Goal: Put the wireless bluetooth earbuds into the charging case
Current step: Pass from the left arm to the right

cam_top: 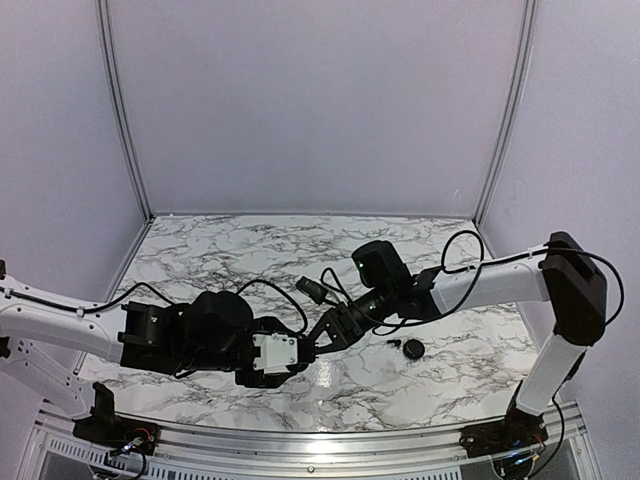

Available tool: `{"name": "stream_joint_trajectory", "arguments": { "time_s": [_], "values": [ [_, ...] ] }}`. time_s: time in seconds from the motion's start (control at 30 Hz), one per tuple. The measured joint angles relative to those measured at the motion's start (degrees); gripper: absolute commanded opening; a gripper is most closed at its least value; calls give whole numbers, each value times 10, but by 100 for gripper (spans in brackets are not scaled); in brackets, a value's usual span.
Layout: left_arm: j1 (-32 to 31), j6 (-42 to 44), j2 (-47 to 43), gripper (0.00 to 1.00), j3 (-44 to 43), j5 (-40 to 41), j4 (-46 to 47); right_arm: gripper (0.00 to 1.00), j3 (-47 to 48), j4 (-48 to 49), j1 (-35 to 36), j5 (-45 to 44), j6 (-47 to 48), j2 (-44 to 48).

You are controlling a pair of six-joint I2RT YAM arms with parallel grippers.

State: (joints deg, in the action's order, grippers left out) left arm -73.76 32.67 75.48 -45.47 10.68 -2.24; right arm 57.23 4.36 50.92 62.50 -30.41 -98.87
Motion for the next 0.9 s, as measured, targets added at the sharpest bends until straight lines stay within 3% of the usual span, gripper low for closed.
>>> {"name": "stream_joint_trajectory", "arguments": {
  "time_s": [0.43, 0.77, 0.9],
  "values": [
    [-3, 13, 3, 63, -5, -6, -2, 22, 0, 3, 0, 5, -5, -8],
    [-4, -8, -2, 94, -5, 13, -2, 10, 0, 9, 1, 10, -2, -8],
    [-5, -33, -45, 99, 14, 33, 5, 9, 3, 17, 1, 11, 5, -3]
  ]
}}
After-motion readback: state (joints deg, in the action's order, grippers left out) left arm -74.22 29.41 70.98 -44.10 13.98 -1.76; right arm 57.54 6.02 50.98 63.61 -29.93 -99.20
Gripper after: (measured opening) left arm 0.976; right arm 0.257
